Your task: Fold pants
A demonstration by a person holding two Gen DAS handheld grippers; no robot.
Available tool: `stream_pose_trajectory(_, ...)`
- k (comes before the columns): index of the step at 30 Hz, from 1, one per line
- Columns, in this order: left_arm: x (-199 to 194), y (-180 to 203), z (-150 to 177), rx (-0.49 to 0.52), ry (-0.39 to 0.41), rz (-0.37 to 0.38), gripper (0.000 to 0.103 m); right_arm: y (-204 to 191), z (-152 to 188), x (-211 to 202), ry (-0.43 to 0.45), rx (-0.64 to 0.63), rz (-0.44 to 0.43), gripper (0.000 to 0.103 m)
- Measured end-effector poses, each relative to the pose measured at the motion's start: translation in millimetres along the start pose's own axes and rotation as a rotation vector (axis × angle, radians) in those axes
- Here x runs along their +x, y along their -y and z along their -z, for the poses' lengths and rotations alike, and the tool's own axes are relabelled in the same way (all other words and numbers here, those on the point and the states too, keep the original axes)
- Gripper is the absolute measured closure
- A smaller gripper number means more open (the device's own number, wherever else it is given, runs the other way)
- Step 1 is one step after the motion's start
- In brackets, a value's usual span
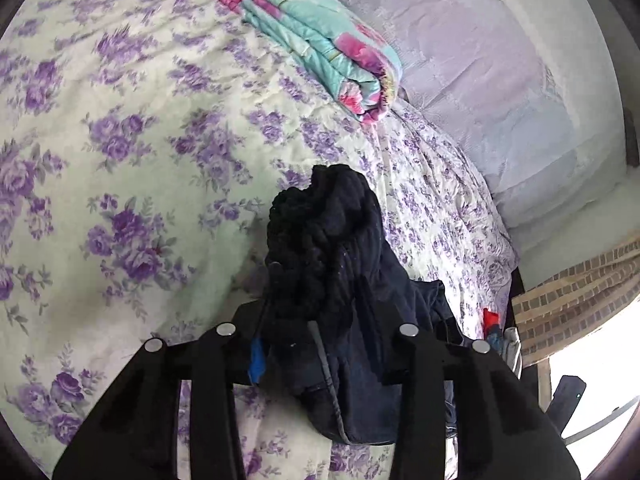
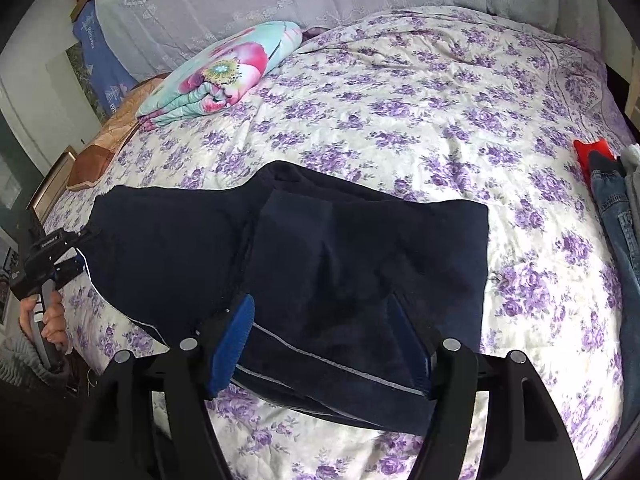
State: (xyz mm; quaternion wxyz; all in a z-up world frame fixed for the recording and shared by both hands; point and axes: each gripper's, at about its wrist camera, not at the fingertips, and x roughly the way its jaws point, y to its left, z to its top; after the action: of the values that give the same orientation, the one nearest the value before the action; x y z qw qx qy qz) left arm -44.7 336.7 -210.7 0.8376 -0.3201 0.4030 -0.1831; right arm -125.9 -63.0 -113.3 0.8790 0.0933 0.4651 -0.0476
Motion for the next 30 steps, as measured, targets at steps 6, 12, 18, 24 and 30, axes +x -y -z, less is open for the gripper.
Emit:
stream_pose_trajectory(6,22,7,2,0.023,-0.040,-0.100,0.053,-9,-3,6,-0.003,-0.031,-0.036,0.034)
stream_pose_trajectory(12,33,-30,10,-0.161,-0.056,0.022,0.066,5,-1,-1,0.011,-0.007,-0.014,0.034)
stream_pose_trajectory(18,2,35,0,-0.007,-0.001,0.027,0.077,-12,-7,13,0.007,-0.087,0.000,0.034)
stream_pose_trajectory(24,-15,107,-6,0.168,0.006,0.041,0.078,-38,-12,96,-0.144,-0.228,0.154,0.033)
stream_pose_trajectory(30,-14,178,8,0.352,-0.015,0.078,0.078,-10,-12,69,-0.028,-0.108,-0.005,0.023)
